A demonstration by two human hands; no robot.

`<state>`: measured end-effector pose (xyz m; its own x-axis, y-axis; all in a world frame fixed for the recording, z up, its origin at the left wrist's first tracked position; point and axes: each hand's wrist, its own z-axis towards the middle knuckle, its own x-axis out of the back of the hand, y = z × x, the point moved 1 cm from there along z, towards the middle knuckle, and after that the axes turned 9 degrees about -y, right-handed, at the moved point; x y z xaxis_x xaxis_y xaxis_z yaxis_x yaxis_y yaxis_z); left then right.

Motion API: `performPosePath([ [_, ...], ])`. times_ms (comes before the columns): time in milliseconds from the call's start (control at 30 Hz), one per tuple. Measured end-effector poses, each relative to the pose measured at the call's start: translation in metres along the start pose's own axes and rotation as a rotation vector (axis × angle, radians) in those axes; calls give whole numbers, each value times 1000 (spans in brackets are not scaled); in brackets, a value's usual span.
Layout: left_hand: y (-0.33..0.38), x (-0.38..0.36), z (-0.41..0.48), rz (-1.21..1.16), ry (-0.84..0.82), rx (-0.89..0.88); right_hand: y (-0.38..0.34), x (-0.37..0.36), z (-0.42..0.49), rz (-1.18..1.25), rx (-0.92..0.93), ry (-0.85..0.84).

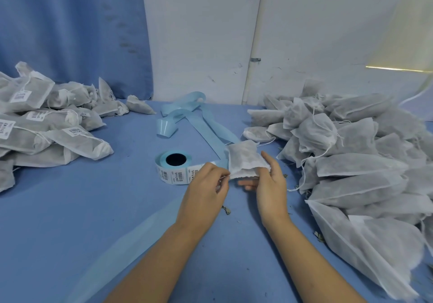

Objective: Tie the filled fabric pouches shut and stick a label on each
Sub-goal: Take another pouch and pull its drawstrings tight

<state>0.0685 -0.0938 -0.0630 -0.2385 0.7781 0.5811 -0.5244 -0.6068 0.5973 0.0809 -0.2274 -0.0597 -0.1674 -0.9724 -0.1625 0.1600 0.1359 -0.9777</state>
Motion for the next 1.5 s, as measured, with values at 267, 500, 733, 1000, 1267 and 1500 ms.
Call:
performPosePath([
  [267, -4, 2, 2, -125, 77, 110, -4, -11, -5, 474, -114, -100],
  [500, -5, 1, 3, -161, 61, 155, -1, -24, -11, 24, -164, -267],
  [733, -4, 4, 3, -238, 14, 156, 1, -25, -16, 0, -132, -310],
  [1000, -1, 3, 2, -288, -66, 149, 3, -20, -13, 113, -182, -246],
  [1267, 0, 3, 3, -3, -120, 151, -5, -11, -3, 482, -341, -120],
  [1500, -5, 15, 6, 150, -38, 223, -6, -11, 0, 598, -389, -44],
])
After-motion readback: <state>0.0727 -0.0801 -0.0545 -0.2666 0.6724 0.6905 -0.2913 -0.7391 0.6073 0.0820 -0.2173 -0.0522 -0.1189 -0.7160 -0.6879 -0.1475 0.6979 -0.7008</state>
